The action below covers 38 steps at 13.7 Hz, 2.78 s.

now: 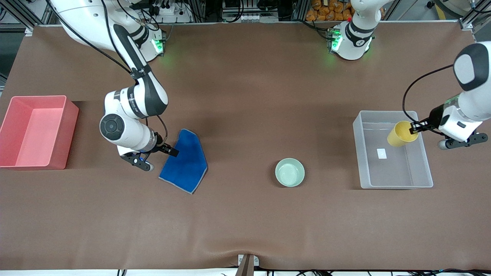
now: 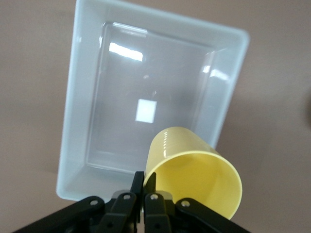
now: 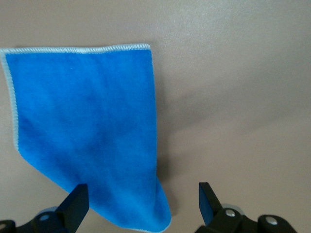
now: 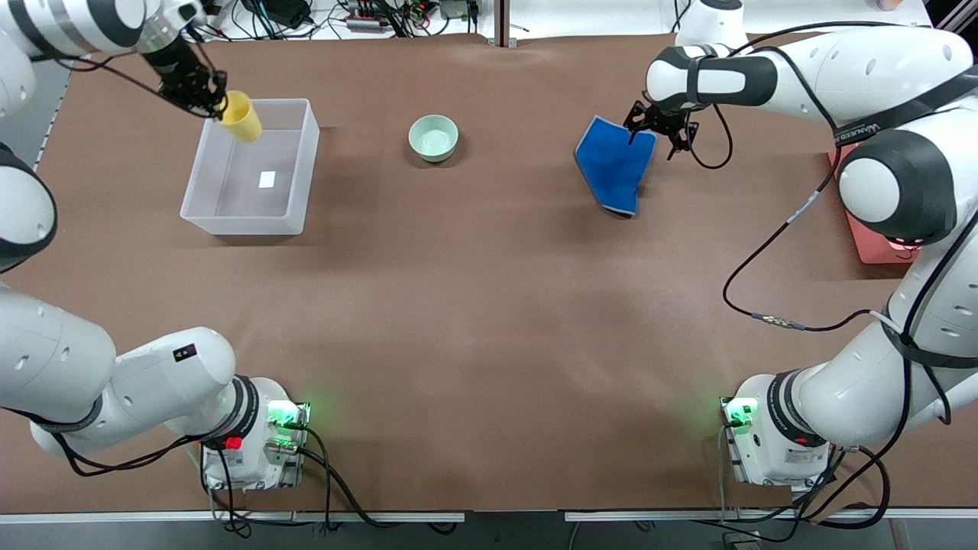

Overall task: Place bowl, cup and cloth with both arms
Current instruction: 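Carry the yellow cup into the clear bin while the right gripper grasps the cloth, then release the cup in the clear bin while the right gripper holds the cloth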

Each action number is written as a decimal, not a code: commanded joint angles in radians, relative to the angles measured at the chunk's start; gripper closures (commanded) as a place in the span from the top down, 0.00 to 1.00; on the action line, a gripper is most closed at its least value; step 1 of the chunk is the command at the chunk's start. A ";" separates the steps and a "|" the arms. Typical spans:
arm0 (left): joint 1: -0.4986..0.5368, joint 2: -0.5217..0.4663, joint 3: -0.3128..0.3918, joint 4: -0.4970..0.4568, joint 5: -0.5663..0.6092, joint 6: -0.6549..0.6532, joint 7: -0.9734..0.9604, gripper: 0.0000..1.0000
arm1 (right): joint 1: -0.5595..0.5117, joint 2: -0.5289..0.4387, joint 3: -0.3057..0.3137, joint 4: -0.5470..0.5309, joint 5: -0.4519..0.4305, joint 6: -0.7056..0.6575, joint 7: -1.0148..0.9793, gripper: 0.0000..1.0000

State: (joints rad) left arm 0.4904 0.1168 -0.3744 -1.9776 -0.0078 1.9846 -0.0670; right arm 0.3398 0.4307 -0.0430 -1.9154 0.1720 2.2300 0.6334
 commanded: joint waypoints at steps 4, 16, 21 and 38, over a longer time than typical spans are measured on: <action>0.050 0.142 -0.012 -0.070 -0.009 0.161 0.059 0.00 | 0.016 0.089 -0.006 -0.004 0.001 0.106 -0.029 1.00; 0.054 0.221 -0.008 -0.132 0.052 0.249 0.052 0.80 | 0.018 0.135 -0.003 -0.008 0.014 0.134 -0.015 1.00; 0.054 0.123 -0.014 -0.077 0.052 0.110 0.039 1.00 | 0.019 0.135 -0.002 -0.014 0.053 0.134 -0.015 0.64; -0.286 0.423 -0.176 0.361 0.158 0.149 -0.656 1.00 | 0.033 0.048 -0.005 -0.019 0.055 0.122 -0.024 0.00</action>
State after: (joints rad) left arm 0.2452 0.4550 -0.5555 -1.6771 0.0713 2.1053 -0.6253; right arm 0.3621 0.5406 -0.0388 -1.9172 0.2113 2.3567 0.6131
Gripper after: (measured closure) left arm 0.000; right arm 0.982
